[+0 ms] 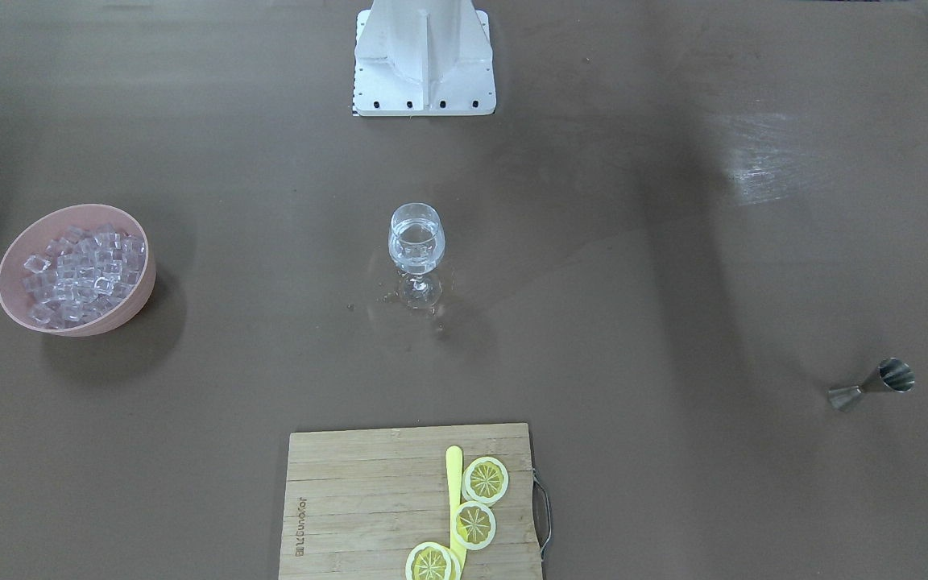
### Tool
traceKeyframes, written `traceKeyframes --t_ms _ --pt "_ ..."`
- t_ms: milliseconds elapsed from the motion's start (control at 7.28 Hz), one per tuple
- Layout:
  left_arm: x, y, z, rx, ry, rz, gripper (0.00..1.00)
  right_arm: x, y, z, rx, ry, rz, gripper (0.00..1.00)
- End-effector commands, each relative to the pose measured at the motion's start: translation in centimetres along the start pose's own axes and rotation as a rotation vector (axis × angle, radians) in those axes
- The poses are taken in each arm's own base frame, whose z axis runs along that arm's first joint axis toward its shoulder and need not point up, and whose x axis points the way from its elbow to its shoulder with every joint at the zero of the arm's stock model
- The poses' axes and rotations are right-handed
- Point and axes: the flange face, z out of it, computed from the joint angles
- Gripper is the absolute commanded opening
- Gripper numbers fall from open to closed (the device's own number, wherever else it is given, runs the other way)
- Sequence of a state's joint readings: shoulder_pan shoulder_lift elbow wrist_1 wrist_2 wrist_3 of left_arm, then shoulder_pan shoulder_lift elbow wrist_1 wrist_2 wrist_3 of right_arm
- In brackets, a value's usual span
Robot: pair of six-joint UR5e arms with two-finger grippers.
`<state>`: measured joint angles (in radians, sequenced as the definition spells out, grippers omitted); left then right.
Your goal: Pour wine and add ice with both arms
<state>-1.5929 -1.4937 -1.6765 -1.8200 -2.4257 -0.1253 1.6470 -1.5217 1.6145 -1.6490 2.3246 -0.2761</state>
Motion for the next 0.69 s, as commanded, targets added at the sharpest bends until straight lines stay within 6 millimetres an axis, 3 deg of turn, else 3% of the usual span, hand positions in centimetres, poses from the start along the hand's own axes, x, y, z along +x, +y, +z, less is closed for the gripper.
traceKeyframes --t_ms 0,550 --pt "1.47 -0.56 -1.02 0.033 0.000 0.043 0.99 0.01 0.36 0.08 -0.002 -0.002 0.001 1.00" --pt "1.25 0.07 -1.03 0.047 0.007 0.057 0.99 0.31 1.03 0.44 -0.007 0.000 0.012 1.00"
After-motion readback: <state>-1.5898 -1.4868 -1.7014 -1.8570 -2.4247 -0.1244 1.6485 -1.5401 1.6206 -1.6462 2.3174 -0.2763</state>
